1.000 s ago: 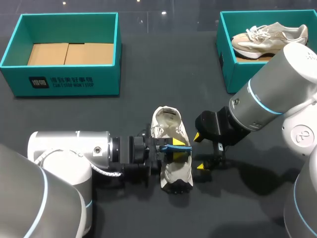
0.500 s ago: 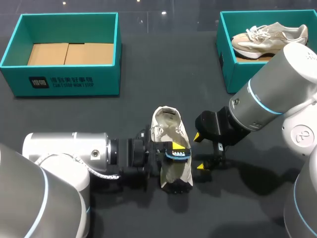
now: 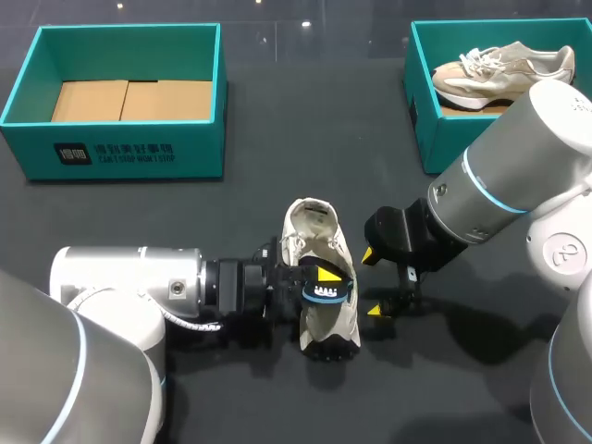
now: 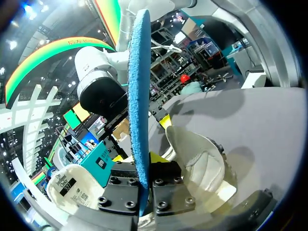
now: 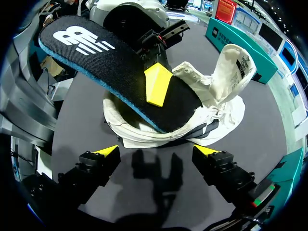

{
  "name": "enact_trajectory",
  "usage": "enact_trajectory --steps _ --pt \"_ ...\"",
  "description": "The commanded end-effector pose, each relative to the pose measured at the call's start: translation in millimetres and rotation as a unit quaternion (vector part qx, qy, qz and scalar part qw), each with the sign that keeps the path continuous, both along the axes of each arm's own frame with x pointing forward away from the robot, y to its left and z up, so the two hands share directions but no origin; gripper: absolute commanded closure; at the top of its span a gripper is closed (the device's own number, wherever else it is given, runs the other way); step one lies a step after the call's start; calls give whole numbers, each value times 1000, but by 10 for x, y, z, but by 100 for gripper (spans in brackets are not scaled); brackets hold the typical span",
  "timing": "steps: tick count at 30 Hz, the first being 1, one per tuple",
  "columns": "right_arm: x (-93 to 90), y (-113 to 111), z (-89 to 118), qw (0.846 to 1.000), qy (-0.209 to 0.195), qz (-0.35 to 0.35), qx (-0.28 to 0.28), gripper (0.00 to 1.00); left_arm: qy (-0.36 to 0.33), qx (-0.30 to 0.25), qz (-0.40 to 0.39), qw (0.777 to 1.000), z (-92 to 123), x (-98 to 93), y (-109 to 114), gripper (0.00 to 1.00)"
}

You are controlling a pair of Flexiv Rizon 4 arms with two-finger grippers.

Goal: Take the shoe out of the shoebox, open the shoe tongue, remove and reinsert the insole, then place the shoe into the shoebox

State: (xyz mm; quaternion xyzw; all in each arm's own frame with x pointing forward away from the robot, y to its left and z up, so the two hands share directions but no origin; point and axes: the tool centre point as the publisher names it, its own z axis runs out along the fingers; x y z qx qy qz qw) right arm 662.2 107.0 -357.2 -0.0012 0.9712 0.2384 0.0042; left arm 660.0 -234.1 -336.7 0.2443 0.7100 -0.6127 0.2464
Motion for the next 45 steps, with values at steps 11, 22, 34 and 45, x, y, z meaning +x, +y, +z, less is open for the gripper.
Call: enact_trajectory --steps 11,22,34,45 --pt "-16 2 0 1000 -1 -1 -2 0 -6 15 15 1000 -178 191 -107 100" --pt "-16 2 0 1000 -1 -1 -2 0 9 9 10 1000 -106 134 -108 79" --pt "-16 2 0 1000 -1 -1 -2 0 13 6 18 1000 119 2 -47 89" --pt "-16 2 0 1000 -1 -1 -2 0 7 20 26 999 232 -107 -15 84"
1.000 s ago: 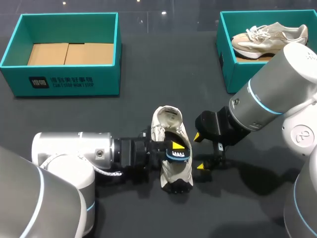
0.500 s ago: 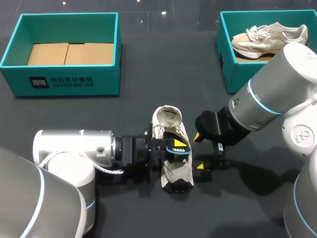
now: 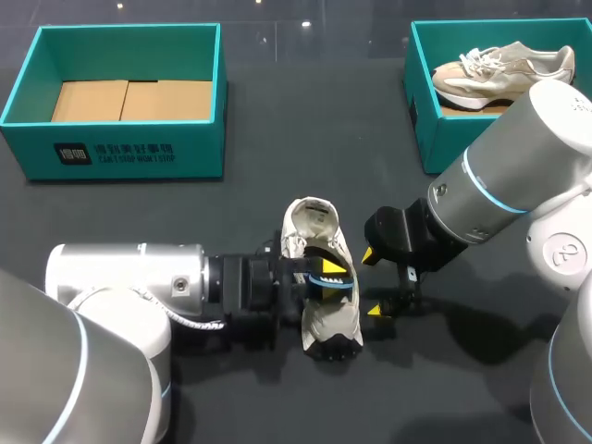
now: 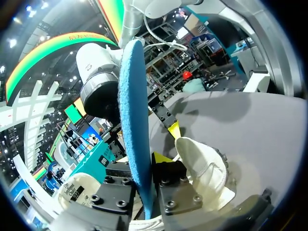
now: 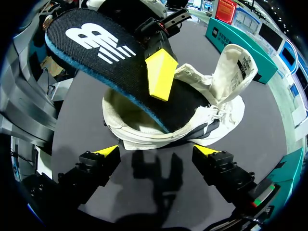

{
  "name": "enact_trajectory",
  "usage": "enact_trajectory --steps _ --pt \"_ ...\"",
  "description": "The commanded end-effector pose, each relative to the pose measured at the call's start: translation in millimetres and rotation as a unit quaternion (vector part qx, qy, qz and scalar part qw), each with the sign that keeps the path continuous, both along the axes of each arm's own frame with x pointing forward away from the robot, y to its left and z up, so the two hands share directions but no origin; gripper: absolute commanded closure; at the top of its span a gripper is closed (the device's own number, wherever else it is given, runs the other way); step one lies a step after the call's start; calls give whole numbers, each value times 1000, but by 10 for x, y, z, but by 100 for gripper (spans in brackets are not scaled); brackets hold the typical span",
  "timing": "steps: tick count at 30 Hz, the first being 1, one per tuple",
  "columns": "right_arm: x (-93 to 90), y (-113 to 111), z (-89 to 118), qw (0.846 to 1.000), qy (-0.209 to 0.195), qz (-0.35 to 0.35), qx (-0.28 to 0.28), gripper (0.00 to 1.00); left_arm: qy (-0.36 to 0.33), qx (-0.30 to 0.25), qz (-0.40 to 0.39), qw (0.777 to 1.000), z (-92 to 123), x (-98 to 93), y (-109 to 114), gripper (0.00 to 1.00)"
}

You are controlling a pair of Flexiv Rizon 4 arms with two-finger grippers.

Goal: Take the shoe out of the shoebox, open the shoe tongue, remove and reinsert the insole, then place the shoe into the shoebox

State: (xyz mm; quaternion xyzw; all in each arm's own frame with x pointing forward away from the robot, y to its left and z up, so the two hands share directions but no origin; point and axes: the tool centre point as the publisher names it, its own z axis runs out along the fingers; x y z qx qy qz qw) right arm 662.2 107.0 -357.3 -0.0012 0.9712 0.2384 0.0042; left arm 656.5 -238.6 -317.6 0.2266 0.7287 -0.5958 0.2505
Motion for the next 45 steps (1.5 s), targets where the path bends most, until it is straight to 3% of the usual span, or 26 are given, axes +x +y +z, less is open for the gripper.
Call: enact_trajectory --steps 1,5,6,17,35,42,43,45 --pt "-15 2 0 1000 -1 -1 -2 0 -1 0 2 1000 47 -82 34 84" --pt "-15 2 0 1000 -1 -1 -2 0 -5 -2 0 1000 51 -102 43 87" --pt "-15 2 0 1000 -1 -1 -2 0 -6 -2 0 1000 47 -105 44 100" --pt "-15 2 0 1000 -1 -1 -2 0 -72 -4 -25 997 -86 -44 4 100" --pt "-15 2 0 1000 -1 -1 -2 0 -56 11 13 998 -348 273 9 100" --pt "-15 2 0 1000 -1 -1 -2 0 -42 5 15 999 -284 228 42 100" --pt "-15 2 0 1000 -1 -1 -2 0 -39 3 16 999 -265 214 47 86" --pt "-15 2 0 1000 -1 -1 -2 0 -37 0 16 999 -226 184 55 82"
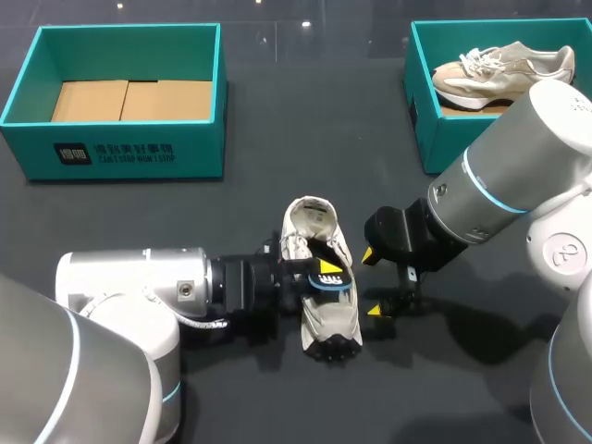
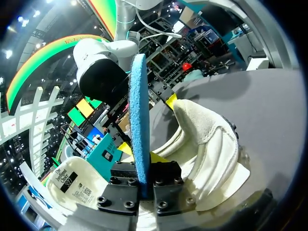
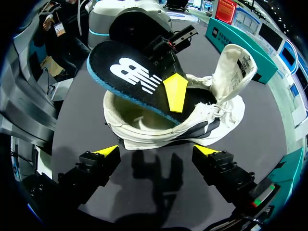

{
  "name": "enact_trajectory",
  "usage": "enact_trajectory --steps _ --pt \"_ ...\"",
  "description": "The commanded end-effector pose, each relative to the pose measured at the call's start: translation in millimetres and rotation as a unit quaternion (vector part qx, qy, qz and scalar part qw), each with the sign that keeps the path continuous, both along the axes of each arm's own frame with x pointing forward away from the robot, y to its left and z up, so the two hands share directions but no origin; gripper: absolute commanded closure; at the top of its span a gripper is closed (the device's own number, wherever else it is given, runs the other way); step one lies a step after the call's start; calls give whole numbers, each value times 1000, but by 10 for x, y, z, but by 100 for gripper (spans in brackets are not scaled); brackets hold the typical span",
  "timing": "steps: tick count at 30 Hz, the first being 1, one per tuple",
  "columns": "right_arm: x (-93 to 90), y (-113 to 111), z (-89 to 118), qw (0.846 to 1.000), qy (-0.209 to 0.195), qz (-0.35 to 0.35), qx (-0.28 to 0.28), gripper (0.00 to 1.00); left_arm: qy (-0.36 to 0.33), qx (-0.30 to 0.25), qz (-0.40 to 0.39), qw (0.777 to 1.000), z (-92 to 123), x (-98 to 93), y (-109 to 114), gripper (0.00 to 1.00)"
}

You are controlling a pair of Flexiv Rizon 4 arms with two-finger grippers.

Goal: Take the shoe out of the shoebox, open the shoe tongue, remove and reinsert the insole, then place the shoe into the shoebox

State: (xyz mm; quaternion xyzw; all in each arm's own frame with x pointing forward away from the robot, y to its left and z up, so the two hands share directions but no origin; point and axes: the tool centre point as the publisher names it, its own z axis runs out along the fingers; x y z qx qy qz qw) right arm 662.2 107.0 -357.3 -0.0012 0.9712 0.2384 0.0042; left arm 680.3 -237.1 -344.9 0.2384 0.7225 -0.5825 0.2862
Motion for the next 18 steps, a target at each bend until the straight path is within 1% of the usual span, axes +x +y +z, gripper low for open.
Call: enact_trajectory --steps 1,3,8,13,18 --pt "-15 2 0 1000 -1 -1 -2 0 3 -3 -1 1000 67 -71 42 81" --pt "-15 2 0 1000 -1 -1 -2 0 3 -4 -2 1000 103 -98 44 80" --pt "-15 2 0 1000 -1 -1 -2 0 3 -3 -9 1000 182 -177 55 82" --pt "-15 2 0 1000 -1 -1 -2 0 4 6 -14 1000 230 -230 69 75" --pt "-15 2 0 1000 -1 -1 -2 0 4 10 -13 1000 240 -235 79 75"
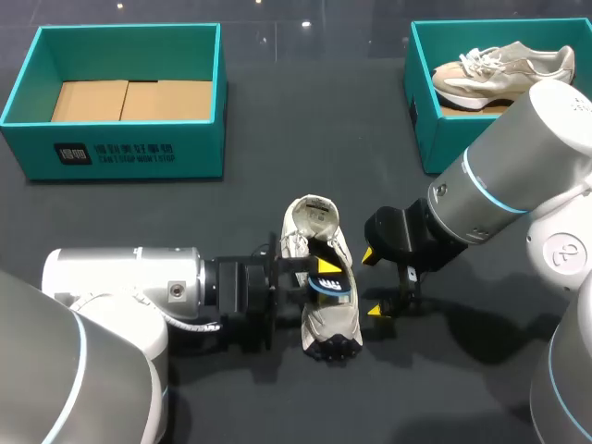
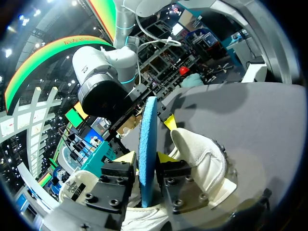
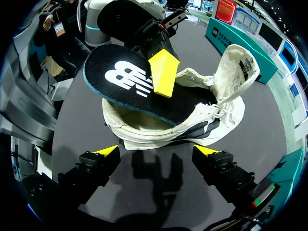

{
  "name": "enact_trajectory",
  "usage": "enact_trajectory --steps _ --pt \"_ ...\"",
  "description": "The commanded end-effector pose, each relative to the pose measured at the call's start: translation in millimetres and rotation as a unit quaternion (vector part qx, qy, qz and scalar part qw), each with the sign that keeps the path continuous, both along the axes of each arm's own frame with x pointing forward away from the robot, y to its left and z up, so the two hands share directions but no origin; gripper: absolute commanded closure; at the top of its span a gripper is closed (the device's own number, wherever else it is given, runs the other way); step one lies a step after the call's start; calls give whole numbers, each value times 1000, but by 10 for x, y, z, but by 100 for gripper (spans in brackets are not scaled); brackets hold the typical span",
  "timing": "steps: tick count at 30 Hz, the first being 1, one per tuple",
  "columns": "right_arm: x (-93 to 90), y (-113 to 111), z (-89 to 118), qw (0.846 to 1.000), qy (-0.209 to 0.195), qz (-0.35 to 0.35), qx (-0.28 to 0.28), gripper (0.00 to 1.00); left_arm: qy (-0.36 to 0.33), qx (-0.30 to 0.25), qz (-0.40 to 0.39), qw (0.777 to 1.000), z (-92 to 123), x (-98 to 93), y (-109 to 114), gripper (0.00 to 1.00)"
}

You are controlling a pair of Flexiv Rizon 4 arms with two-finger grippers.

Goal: Take the shoe out of the shoebox, open the shoe tongue, remove and reinsert the insole, then place the shoe into the shoebox

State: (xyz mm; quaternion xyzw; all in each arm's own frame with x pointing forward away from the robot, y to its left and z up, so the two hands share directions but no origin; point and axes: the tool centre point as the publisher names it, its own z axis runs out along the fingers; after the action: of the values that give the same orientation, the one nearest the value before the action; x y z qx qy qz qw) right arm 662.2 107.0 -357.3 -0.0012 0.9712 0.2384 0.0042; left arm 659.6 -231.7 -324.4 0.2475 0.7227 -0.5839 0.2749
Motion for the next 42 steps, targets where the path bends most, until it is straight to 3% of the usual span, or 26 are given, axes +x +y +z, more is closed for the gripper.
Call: enact_trajectory --steps 1,8,9,10,11,18,26,37,42 --pt "-15 2 0 1000 -1 -1 -2 0 1 6 0 1000 45 -34 27 75" --pt "-15 2 0 1000 -1 -1 -2 0 -1 9 -7 1000 76 -73 12 76" --pt "-15 2 0 1000 -1 -1 -2 0 -1 9 -8 1000 72 -75 8 81" --pt "-15 2 0 1000 -1 -1 -2 0 -1 9 -9 1000 69 -75 5 99" --pt "-15 2 0 1000 -1 -1 -2 0 -1 8 -10 1000 65 -74 -3 100" --pt "-15 2 0 1000 -1 -1 -2 0 -28 -5 -11 1000 -27 -16 -89 100" --pt "-15 2 0 1000 -1 -1 -2 0 -45 22 3 999 -232 137 -161 100" --pt "-15 2 0 1000 -1 -1 -2 0 -42 42 38 998 -307 270 -78 100" --pt "-15 2 0 1000 -1 -1 -2 0 -32 37 35 998 -263 224 -51 99"
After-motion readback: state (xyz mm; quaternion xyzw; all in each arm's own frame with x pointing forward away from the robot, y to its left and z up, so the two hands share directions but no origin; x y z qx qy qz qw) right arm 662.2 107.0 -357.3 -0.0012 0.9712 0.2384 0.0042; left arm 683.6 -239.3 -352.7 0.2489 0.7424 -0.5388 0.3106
